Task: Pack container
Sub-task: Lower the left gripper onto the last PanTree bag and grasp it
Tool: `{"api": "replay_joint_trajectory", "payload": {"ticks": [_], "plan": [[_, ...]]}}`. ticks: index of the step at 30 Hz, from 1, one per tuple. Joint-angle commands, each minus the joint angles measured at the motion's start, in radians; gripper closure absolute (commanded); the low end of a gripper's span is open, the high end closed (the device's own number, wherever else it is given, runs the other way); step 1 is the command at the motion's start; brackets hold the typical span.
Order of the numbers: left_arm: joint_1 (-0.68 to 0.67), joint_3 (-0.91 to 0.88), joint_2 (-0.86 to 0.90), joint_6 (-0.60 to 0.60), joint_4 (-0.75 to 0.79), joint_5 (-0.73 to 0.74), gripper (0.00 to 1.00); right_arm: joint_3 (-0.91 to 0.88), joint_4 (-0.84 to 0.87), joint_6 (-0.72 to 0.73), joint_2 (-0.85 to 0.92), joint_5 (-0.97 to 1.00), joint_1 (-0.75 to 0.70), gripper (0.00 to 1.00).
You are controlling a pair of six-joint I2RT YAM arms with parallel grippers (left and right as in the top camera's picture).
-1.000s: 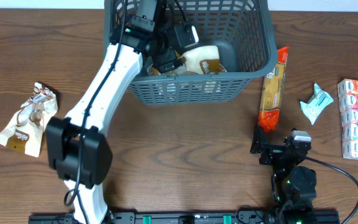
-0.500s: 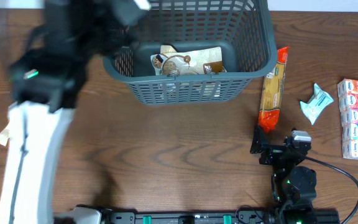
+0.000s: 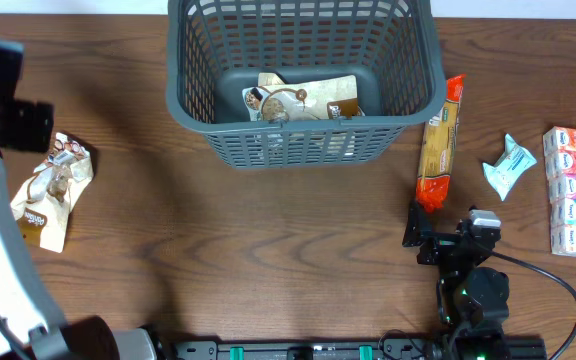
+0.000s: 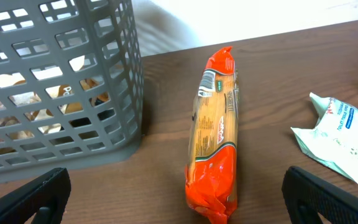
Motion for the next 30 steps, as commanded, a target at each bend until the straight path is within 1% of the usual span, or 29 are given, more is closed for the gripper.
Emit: {"api": "replay_joint_trajectory", "payload": {"ticks": [1, 6, 9, 12, 16, 18, 22, 25, 30], "plan": [[0.061, -0.099, 0.037, 0.026, 0.016, 0.038, 0.01, -0.004, 0.001, -0.015, 0.001, 0.0, 0.006, 0.01], [0.121, -0.281, 0.042, 0.026, 0.129, 0.039, 0.02, -0.004, 0.001, -0.015, 0.001, 0.001, 0.006, 0.01], [0.132, -0.381, 0.042, 0.053, 0.197, 0.039, 0.01, -0.004, 0.001, -0.015, 0.001, 0.001, 0.006, 0.01], [0.133, -0.466, 0.042, 0.108, 0.263, 0.039, 0.01, -0.004, 0.001, -0.015, 0.001, 0.001, 0.006, 0.01], [0.133, -0.577, 0.045, 0.216, 0.34, 0.039, 0.01, -0.004, 0.001, -0.014, 0.001, 0.001, 0.006, 0.01], [0.133, -0.611, 0.054, 0.243, 0.367, 0.039, 0.01, -0.004, 0.001, -0.014, 0.001, 0.001, 0.006, 0.01], [0.133, -0.644, 0.093, 0.248, 0.429, 0.041, 0.01, -0.004, 0.001, -0.014, 0.001, 0.001, 0.006, 0.01], [0.133, -0.644, 0.14, 0.3, 0.438, 0.07, 0.01, -0.004, 0.0, -0.013, 0.001, 0.001, 0.006, 0.01], [0.133, -0.644, 0.188, 0.302, 0.502, 0.069, 0.02, -0.004, 0.0, -0.006, 0.001, 0.001, 0.006, 0.01]]}}
